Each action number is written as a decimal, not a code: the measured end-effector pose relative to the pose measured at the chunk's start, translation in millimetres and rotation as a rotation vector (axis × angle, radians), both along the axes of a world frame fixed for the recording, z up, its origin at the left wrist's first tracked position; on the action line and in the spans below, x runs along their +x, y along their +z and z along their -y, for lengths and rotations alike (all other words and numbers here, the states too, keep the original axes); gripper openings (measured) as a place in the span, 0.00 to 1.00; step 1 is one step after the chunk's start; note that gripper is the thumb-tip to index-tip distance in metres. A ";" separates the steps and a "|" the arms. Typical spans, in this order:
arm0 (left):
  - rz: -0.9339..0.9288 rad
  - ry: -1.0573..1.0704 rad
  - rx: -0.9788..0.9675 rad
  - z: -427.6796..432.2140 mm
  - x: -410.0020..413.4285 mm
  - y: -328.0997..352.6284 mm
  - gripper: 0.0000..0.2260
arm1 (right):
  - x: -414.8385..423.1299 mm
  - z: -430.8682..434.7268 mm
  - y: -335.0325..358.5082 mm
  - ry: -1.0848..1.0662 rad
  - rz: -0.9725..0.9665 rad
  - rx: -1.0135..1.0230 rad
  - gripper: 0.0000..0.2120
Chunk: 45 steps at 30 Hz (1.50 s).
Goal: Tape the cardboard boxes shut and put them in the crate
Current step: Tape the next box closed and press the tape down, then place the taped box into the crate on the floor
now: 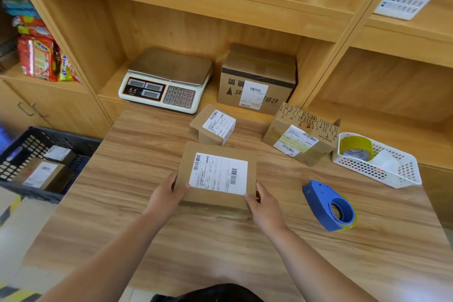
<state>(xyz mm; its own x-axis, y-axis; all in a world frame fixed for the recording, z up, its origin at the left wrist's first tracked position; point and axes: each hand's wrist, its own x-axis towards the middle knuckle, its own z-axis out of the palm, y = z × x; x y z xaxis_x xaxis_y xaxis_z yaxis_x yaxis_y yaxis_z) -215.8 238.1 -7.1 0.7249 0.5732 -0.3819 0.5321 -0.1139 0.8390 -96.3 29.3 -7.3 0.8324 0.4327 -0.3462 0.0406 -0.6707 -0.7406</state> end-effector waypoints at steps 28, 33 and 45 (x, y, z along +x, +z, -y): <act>-0.048 0.856 -0.062 39.5 -156.4 18.6 0.16 | -80.5 -65.0 -6.6 0.482 -0.242 0.193 0.03; 0.027 0.912 -0.087 8.9 -219.8 21.9 0.13 | -136.6 -113.3 2.8 0.577 -0.235 0.192 0.05; 0.112 1.013 -0.168 -115.0 -424.3 18.6 0.07 | -340.4 -260.9 5.8 0.645 -0.267 0.173 0.07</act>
